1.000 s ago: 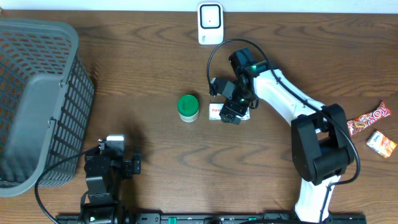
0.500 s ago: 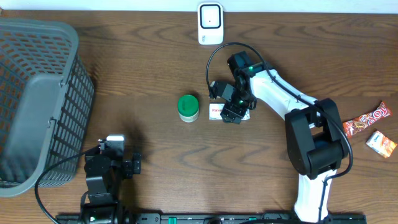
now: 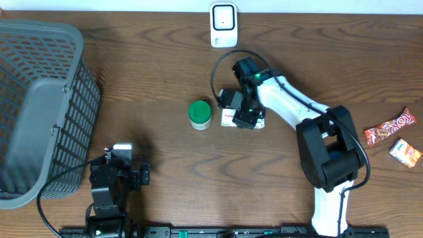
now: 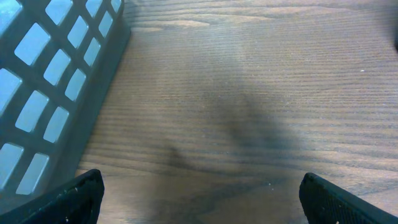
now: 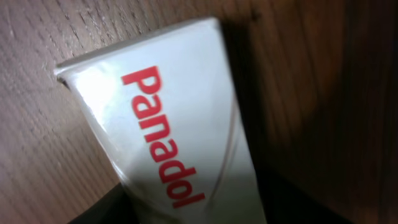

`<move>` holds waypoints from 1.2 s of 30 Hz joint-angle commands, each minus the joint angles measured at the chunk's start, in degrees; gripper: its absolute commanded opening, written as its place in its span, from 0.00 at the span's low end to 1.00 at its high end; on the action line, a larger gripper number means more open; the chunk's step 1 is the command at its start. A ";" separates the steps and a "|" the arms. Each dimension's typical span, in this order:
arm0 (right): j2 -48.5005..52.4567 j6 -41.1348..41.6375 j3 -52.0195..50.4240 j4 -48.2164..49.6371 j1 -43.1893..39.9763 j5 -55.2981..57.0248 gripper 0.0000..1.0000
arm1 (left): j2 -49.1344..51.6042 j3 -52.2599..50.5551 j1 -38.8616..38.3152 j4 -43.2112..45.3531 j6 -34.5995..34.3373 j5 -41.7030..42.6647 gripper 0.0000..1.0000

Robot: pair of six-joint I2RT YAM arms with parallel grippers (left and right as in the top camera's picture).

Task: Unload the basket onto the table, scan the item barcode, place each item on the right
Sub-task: 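Grasp the Panadol box with the right gripper, then lift the Panadol box and carry it to the white scanner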

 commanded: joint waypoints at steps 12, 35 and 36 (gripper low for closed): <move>2.21 5.25 0.15 0.37 3.69 6.03 0.40 | -0.09 -0.76 -0.11 -1.40 0.13 -0.70 1.00; 2.21 6.23 0.15 3.19 4.37 2.99 0.50 | -0.09 -0.76 -0.11 -1.40 0.11 -0.70 1.00; 2.21 6.23 0.15 3.17 4.42 2.99 0.45 | -0.09 -0.76 -0.11 -1.40 0.13 -0.70 1.00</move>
